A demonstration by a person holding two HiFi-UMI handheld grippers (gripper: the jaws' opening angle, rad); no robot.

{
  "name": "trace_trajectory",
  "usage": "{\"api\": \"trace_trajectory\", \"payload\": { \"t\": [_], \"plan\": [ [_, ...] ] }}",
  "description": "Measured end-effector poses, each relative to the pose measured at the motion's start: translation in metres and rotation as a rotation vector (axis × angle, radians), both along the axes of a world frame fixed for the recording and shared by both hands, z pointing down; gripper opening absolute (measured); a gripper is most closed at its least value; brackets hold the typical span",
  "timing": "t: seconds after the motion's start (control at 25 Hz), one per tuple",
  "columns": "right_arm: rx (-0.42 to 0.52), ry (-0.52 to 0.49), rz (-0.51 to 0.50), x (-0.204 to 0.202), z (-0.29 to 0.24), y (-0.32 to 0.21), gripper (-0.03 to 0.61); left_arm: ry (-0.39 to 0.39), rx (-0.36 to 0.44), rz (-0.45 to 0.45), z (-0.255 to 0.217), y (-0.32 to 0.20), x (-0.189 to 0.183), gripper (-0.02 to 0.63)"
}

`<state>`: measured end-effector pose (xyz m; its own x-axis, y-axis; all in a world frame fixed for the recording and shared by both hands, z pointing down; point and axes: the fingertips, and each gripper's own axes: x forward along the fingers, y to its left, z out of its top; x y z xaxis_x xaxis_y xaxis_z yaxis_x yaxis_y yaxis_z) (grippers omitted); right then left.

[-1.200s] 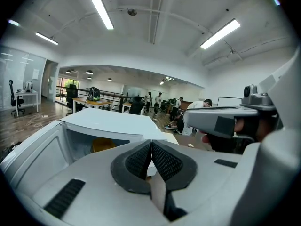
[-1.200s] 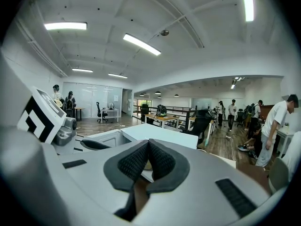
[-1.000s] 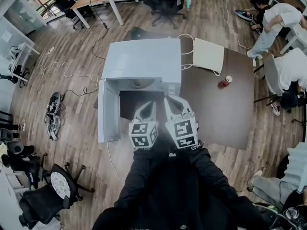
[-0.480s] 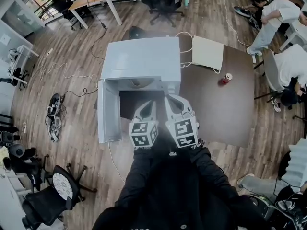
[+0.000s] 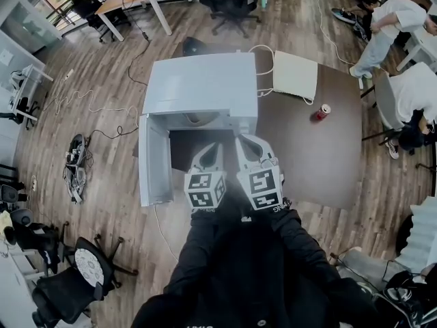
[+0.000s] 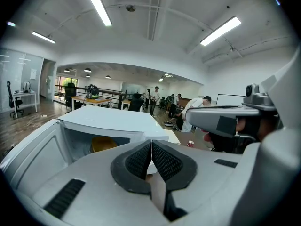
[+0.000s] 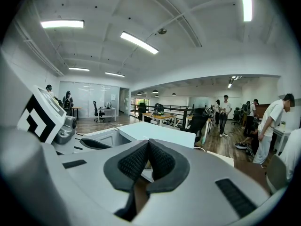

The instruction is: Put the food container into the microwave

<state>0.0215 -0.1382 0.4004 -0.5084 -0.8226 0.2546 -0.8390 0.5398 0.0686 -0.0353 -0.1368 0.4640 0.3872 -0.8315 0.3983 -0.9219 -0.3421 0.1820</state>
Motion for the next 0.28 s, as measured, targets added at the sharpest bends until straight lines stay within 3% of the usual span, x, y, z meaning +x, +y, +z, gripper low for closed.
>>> {"api": "trace_trajectory", "payload": {
  "t": [0.28],
  "plan": [
    [-0.005, 0.004, 0.004, -0.0044, 0.0015, 0.0002, 0.023, 0.0, -0.005, 0.007, 0.0017, 0.0003, -0.0047, 0.034]
  ]
}}
